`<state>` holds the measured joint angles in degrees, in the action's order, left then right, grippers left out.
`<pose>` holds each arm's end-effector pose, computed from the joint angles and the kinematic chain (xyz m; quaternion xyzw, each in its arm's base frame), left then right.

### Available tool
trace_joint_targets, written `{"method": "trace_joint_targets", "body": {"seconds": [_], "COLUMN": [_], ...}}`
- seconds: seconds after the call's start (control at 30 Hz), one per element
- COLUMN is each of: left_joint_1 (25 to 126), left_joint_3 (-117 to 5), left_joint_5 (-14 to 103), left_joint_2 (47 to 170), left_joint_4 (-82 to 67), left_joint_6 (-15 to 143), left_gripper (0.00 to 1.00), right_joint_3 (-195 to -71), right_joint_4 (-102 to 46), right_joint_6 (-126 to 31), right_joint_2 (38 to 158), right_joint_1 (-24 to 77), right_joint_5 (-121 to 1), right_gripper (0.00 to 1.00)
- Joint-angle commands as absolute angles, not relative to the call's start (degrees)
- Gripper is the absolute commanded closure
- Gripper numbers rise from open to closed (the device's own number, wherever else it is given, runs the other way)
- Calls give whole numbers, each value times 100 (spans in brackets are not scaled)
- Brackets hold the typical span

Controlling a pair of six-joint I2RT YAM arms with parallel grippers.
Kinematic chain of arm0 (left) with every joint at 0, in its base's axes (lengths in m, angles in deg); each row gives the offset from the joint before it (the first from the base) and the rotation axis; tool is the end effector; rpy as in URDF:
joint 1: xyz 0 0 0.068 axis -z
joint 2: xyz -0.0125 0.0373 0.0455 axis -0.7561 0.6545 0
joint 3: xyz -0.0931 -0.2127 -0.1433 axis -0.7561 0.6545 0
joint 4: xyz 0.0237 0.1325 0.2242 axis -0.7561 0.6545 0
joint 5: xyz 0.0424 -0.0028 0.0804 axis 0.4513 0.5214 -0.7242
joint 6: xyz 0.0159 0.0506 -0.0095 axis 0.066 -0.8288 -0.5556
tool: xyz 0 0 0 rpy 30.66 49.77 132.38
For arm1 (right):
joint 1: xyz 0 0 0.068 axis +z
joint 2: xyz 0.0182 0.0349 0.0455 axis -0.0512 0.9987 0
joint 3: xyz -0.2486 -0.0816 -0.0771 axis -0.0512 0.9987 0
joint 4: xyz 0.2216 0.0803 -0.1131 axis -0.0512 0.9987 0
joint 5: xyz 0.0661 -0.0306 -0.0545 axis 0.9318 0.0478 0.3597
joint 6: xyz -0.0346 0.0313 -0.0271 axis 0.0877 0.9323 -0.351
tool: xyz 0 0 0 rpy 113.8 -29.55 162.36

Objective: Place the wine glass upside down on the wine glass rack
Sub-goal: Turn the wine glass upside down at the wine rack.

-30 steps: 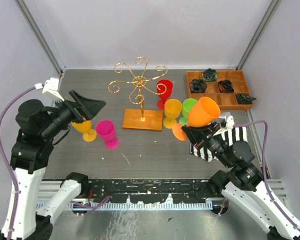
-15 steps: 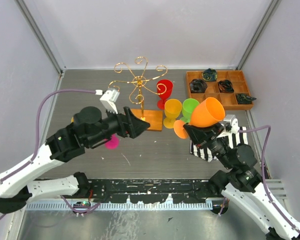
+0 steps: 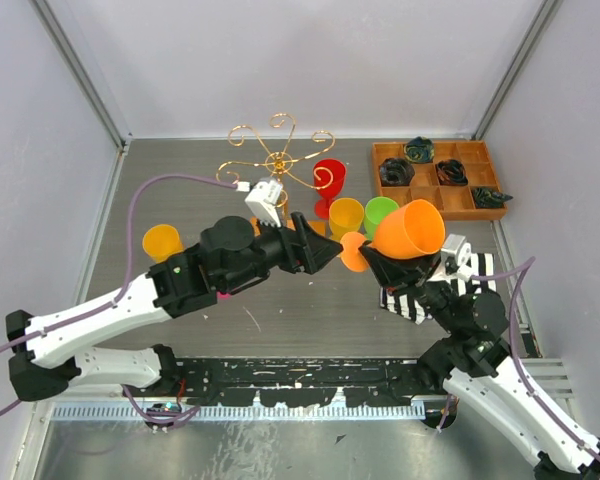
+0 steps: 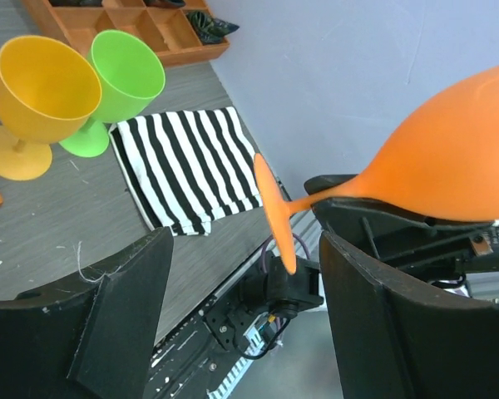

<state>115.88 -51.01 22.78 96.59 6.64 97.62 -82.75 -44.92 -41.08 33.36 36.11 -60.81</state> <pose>0.1069 -0.2279 0.4083 0.0676 0.7539 -0.4853 0.4377 0.0734 0.0653 0.3324 -0.1698 0.5083 0.4017 0.7426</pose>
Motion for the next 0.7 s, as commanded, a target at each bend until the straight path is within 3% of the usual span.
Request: {"method": "trace_joint_targets", "body": {"seconds": [0.0, 0.27, 0.67], "left_joint_1": [11633, 11666, 11688], "left_joint_3": [-5289, -5162, -5082], "left_joint_5": [2358, 2311, 2501], "left_joint_2": [9988, 10042, 10044], "left_joint_4": [190, 54, -209], "left_joint_6": [9869, 9927, 9966], "left_gripper": [23, 26, 47], "right_joint_3": [-8463, -7948, -7740], "right_joint_4": [-5145, -6109, -6740], "right_joint_6": [-4645, -4987, -5174], "right_joint_2": [3623, 3471, 3684], "right_joint_1": [3639, 3641, 3635], "right_joint_5": [-5421, -5239, -5092], "right_gripper": [99, 99, 99]}}
